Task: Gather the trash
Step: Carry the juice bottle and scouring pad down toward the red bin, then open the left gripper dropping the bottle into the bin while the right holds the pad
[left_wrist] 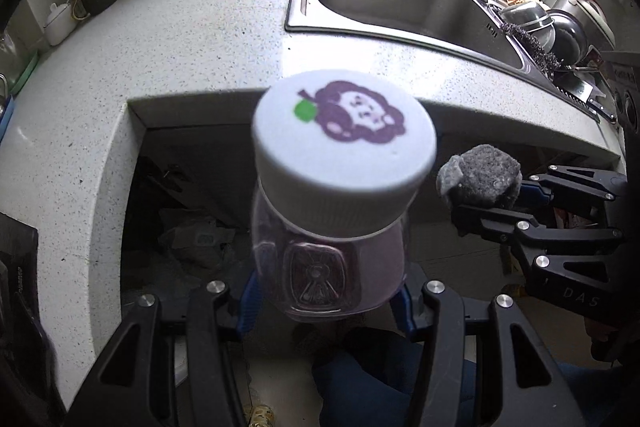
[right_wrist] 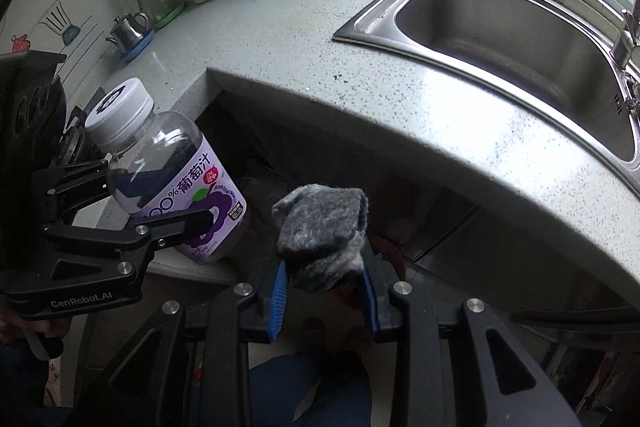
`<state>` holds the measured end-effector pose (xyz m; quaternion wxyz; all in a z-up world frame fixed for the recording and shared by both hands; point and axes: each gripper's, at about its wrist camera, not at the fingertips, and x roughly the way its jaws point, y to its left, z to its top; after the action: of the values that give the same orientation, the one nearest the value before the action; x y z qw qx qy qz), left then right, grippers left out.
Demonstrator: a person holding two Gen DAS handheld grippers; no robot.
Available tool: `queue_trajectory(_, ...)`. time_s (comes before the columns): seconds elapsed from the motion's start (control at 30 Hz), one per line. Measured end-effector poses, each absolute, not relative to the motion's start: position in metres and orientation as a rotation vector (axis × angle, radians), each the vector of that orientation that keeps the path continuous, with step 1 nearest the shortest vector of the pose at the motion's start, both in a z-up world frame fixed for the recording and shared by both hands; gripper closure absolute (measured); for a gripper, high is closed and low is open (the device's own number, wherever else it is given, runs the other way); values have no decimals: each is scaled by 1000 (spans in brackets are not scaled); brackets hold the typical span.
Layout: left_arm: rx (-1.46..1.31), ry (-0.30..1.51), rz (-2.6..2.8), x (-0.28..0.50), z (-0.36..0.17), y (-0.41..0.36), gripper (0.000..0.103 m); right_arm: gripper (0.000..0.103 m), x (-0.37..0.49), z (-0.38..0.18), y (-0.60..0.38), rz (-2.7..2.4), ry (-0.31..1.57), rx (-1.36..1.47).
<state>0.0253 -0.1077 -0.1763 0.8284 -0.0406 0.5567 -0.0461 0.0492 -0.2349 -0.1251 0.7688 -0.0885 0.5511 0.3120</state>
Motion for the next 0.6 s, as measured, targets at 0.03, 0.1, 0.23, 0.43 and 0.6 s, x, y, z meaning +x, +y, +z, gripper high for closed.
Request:
queue_trajectory(0.03, -84, 1196, -103, 27, -185, -109, 52, 74, 50, -133, -235, 674, 1208, -186)
queue_trajectory(0.1, -96, 1219, -116, 30, -204, -110, 52, 74, 49, -150, -236, 666, 1227, -188)
queue_trajectory(0.23, -97, 1268, -129, 39, -246, -116, 52, 74, 50, -185, -239, 636, 1272, -194)
queue_trajectory(0.43, -102, 1310, -146, 50, -319, -125, 54, 74, 62, -238, -244, 611, 1283, -189)
queue_trajectory(0.6, -95, 1349, -168, 64, -398, -134, 54, 74, 73, -297, -247, 590, 1298, -183)
